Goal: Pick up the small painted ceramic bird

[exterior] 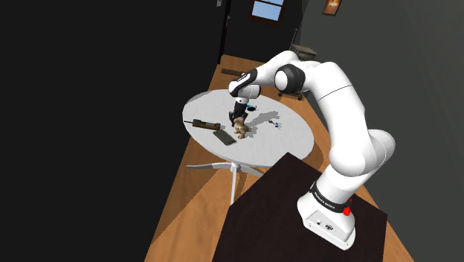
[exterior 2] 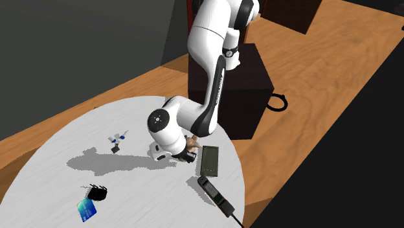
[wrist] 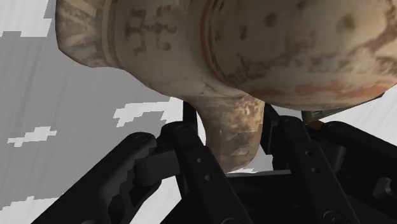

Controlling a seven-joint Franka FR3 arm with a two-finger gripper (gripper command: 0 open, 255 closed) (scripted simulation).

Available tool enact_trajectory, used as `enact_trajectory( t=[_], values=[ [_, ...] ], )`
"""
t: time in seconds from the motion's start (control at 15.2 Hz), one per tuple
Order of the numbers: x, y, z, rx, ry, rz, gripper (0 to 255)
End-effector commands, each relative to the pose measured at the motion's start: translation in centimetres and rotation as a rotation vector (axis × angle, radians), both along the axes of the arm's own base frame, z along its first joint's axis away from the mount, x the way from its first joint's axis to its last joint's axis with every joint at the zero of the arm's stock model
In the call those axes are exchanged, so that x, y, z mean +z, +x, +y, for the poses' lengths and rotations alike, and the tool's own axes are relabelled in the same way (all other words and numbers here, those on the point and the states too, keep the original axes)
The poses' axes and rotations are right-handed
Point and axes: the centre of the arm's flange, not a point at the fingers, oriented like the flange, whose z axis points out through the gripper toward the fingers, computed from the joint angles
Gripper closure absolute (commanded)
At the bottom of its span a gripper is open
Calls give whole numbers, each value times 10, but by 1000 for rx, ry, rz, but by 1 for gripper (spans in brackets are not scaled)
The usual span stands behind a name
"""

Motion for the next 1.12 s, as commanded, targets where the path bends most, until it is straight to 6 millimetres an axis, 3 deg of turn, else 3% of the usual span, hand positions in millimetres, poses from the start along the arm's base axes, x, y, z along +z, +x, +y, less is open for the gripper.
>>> enact_trajectory(
  t=[0.0, 0.2, 1.06],
  values=[
    [-1, 0, 0, 0, 1, 1, 255],
    [-1, -1, -1, 0, 1, 1, 255],
    [68, -1, -1, 0, 1, 1, 255]
  ],
)
